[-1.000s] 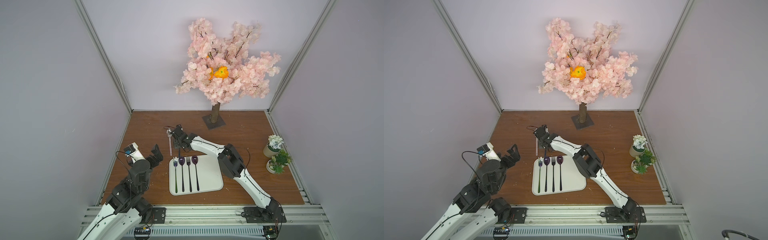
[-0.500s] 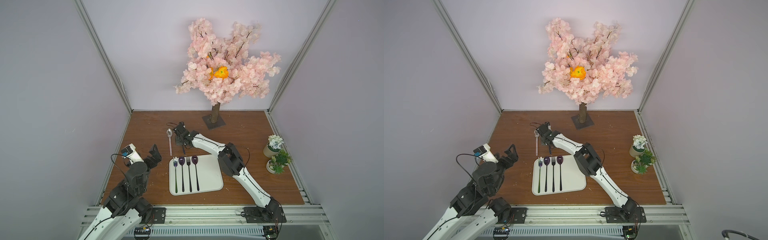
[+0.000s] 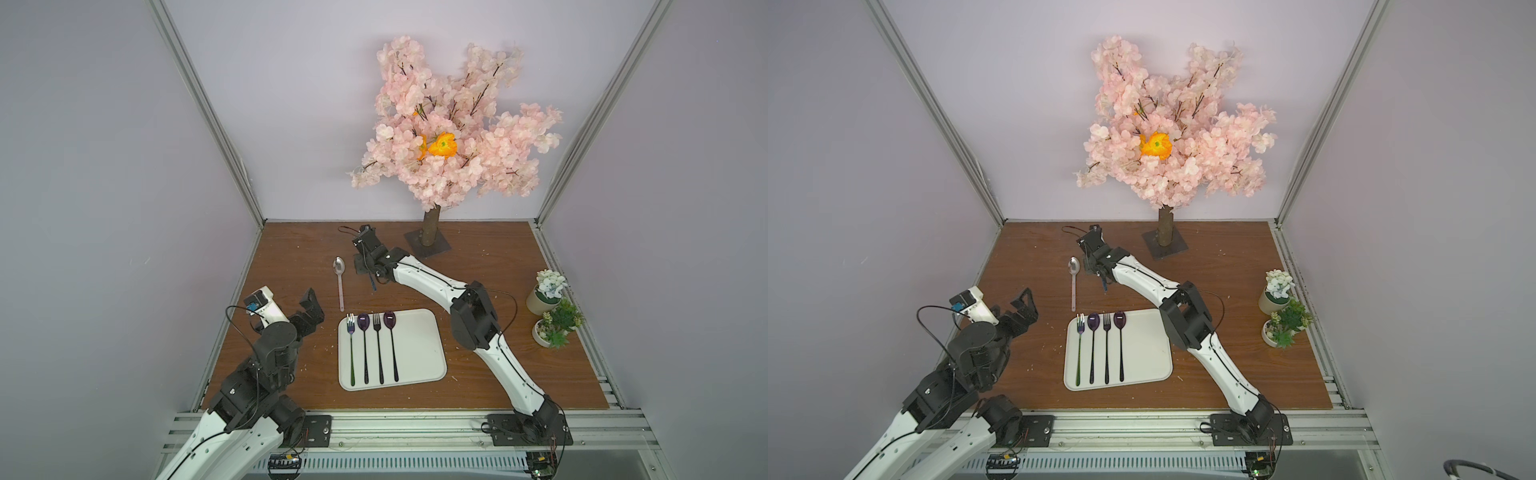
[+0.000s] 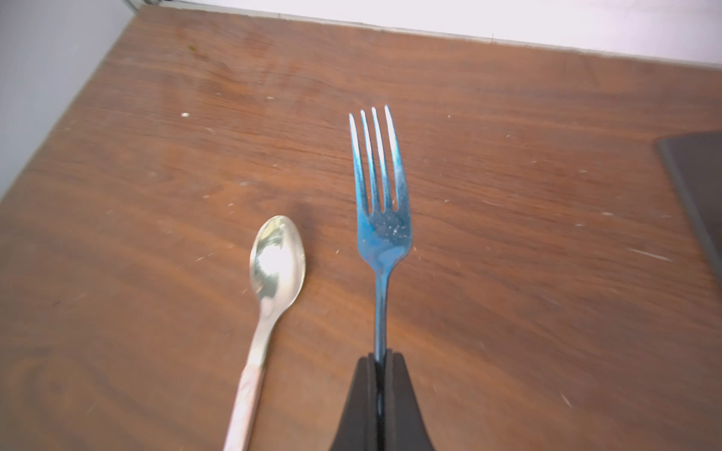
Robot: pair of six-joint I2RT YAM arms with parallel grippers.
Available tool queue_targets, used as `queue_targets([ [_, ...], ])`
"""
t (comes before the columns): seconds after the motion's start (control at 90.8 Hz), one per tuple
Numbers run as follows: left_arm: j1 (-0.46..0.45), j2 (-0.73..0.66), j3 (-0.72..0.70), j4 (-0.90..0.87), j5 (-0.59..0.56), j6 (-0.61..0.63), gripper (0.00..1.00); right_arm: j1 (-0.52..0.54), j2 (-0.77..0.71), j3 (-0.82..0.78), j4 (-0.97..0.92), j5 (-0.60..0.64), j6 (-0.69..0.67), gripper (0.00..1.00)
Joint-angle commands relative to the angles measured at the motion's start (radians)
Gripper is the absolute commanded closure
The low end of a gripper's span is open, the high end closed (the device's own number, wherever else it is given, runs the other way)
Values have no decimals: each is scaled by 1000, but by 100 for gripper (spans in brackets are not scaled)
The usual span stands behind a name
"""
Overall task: Set the spoon and fork side by side
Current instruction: Pick up the fork at the center of the board, then place the fork on the tray.
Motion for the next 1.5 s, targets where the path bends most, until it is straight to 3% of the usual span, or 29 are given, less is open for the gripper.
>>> queue_targets([
  [0.0,9,12,2,-4,-28,1,1,13,-211,-151,20,-9,-22,100],
  [0.187,9,45,2,0,-31,-7,1,12,-554,-587,40,-41,76,100],
  [0.33,9,74,2,1,-25,-8,1,16,-791,-950,60,-144,250,100],
  [0.506,9,84,-6,5,-20,-6,1,47,-965,-1259,169,-287,427,100],
  [0.782,8,90,-13,19,-10,-2,1,99,-921,-1388,294,-337,545,100],
  [1.222,9,85,-19,24,-8,-1,1,99,-873,-1409,330,-221,588,100],
  [1.486,9,93,-19,31,-3,5,1,100,-841,-1425,399,-230,575,100],
])
